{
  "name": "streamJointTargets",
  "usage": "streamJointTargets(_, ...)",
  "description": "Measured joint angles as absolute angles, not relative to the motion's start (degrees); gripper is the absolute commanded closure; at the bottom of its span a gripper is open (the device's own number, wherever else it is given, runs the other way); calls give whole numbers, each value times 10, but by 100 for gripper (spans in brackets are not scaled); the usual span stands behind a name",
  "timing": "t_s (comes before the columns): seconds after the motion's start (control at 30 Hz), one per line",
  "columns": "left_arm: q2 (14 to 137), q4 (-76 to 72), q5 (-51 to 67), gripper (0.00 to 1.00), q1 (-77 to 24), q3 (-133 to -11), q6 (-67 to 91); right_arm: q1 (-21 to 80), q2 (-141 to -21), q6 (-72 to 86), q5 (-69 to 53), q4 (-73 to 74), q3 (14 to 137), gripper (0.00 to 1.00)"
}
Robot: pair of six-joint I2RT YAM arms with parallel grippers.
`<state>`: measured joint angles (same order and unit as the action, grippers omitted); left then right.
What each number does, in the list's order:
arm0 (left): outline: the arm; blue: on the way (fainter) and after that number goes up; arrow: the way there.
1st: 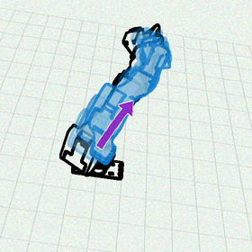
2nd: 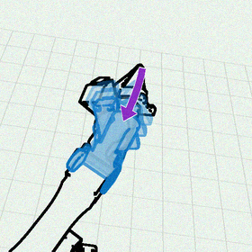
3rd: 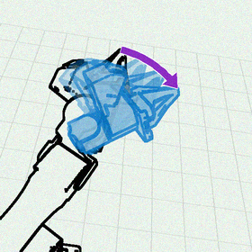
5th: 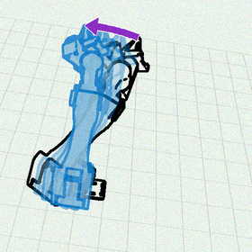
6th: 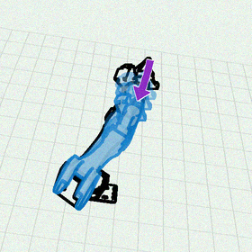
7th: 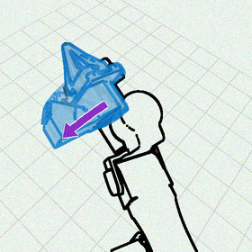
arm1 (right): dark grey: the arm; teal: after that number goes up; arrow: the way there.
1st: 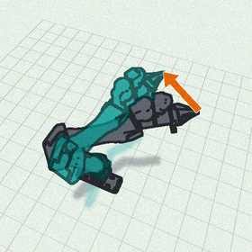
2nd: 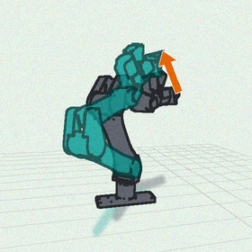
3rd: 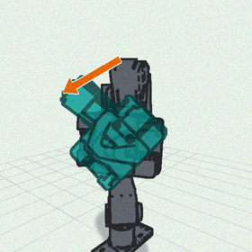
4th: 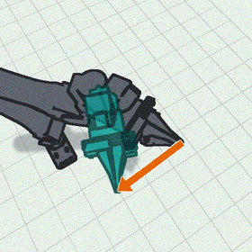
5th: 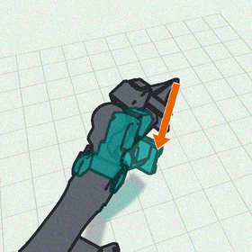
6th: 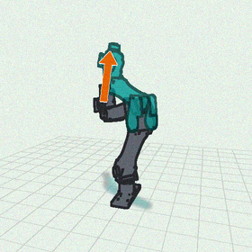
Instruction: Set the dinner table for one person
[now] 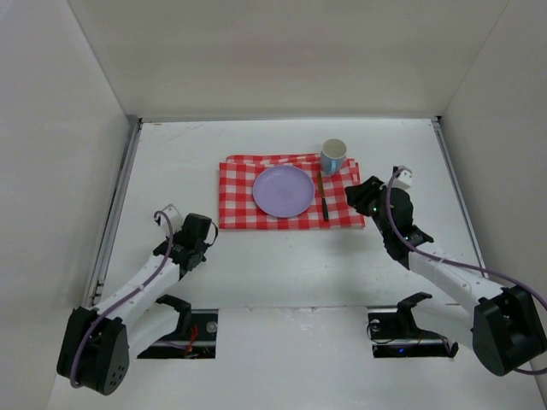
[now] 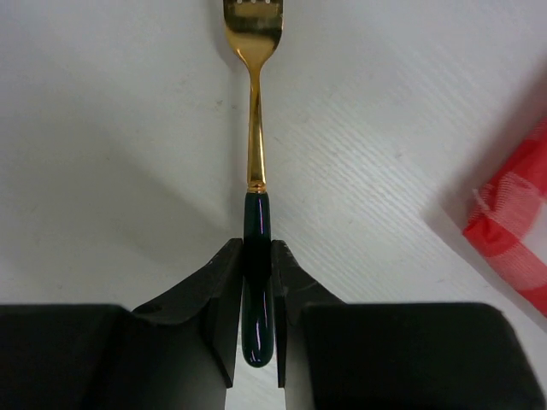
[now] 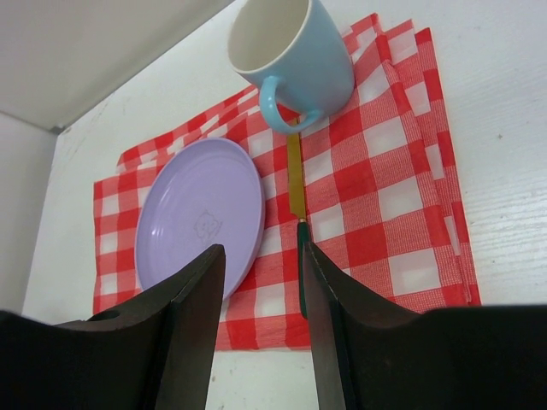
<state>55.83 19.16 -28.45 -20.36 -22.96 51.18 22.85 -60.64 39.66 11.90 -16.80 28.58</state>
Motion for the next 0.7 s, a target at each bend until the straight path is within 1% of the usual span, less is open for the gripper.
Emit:
streamJointTargets(0.1,540,187,-301,100,-240,-251,496,229,-606,394,121,-167,286,52)
streamJointTargets(0.17,562,174,-314,100,-270,-286,479,229,-607,393,121,-168,286,52)
streamJointTargets(0.33,707,105,-326,100,-341,-408,400,229,-616,392,121,-168,287,52)
streamJointTargets(0.47,790,69,-317,99,-378,-476,332,229,-619,392,122,-168,287,53)
streamJointTargets(0.57,826,58,-306,99,-380,-506,295,230,-621,392,123,-168,288,53)
streamJointTargets(0.7,872,47,-287,99,-353,-531,260,230,-621,389,125,-168,288,52)
